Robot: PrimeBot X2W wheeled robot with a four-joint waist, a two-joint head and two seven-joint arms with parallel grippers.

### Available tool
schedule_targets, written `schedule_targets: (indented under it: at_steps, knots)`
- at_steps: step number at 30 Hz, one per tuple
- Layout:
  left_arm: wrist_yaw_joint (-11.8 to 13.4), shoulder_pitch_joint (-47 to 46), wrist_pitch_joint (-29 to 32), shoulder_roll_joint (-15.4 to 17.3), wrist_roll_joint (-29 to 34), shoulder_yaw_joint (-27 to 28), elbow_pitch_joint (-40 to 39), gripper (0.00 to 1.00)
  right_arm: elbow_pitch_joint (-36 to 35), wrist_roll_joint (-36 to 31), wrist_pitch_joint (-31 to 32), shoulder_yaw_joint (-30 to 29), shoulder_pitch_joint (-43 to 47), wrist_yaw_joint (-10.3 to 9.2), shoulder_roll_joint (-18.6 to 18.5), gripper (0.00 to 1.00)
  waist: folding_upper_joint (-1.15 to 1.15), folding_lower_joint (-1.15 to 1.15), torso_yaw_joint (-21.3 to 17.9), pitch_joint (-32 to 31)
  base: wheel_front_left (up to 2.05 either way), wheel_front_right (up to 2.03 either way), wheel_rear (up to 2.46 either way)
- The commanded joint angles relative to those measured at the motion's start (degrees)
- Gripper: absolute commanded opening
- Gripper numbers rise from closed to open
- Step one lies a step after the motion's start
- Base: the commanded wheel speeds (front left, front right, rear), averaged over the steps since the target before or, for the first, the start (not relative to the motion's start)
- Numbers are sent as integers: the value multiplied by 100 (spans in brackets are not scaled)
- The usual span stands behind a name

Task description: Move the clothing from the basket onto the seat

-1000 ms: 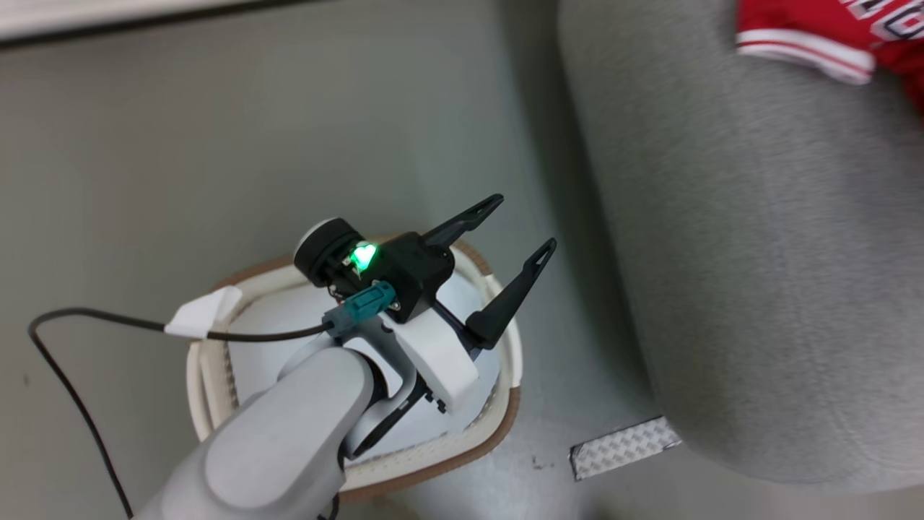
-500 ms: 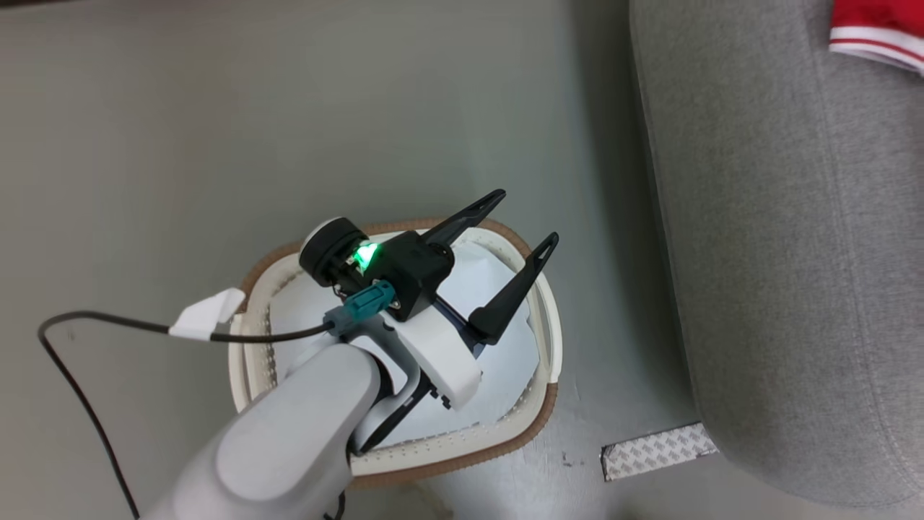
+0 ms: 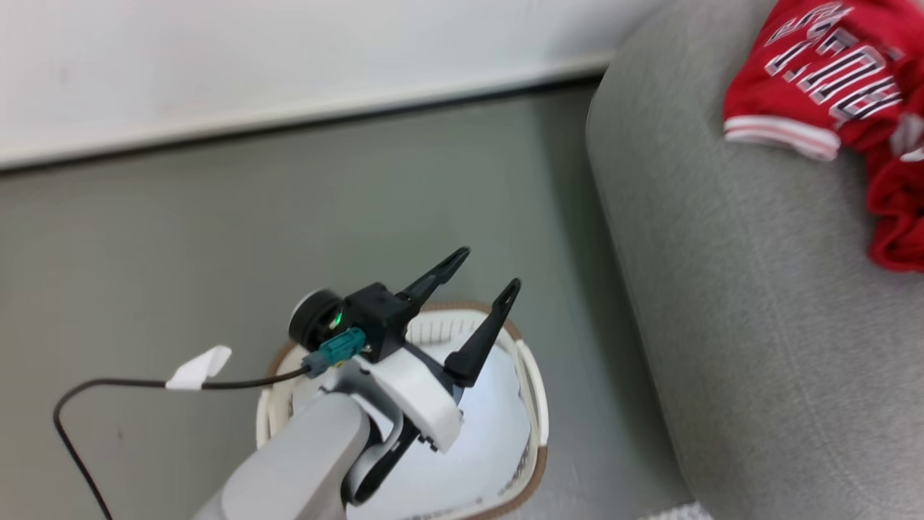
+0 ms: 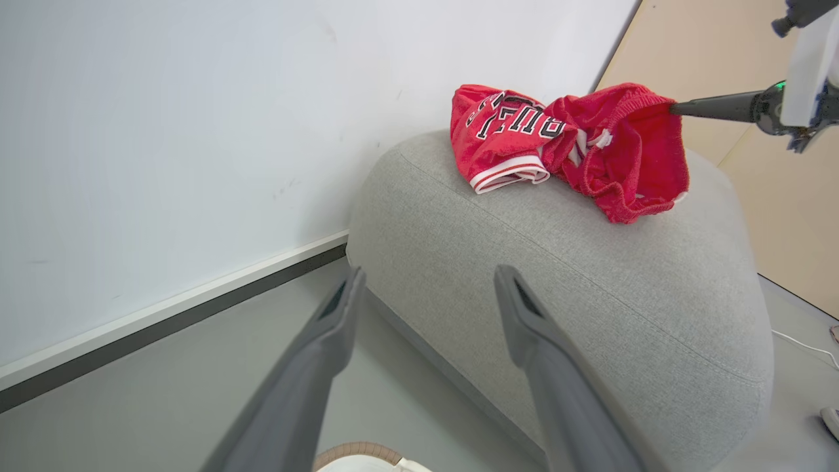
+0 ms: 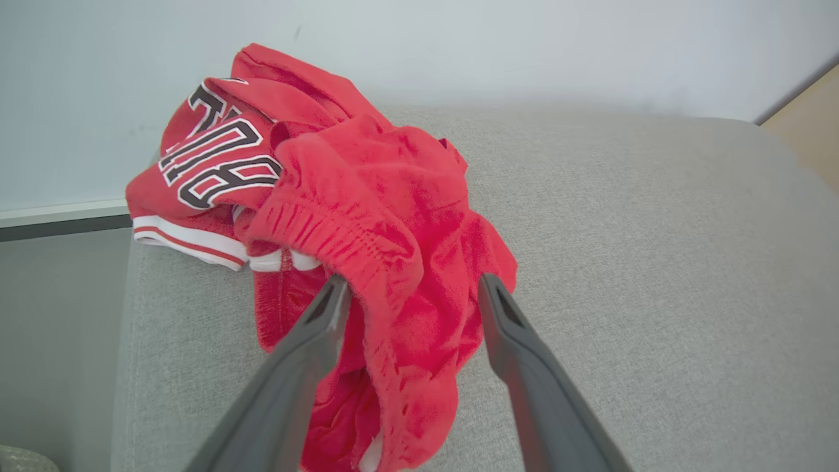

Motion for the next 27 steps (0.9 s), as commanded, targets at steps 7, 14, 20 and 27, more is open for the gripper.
schedule_targets:
  at_steps: [7, 14, 20, 27]
  knots:
    - [185, 634, -257, -35, -382, 221, 214, 100, -845, 308, 0, 368, 447, -15, -350, 100, 0, 1, 29, -1564, 0, 0, 0]
    - [552, 1067, -351, 112, -448, 560, 156, 100, -1768, 473, -530, 393, 963, -15, -443, 100, 0, 1, 316, -2235, 0, 0, 0]
    - [1094, 1441, -404, 386, -528, 1102, -38, 100, -2522, 387, -1455, 122, 1675, -15, -89, 100, 0, 1, 605, -2443, 0, 0, 0]
    - [1364, 2229, -418, 588, -699, 2014, -483, 100, -2974, -314, -2019, -289, 2701, -15, 882, 100, 0, 1, 846, -2578, 0, 0, 0]
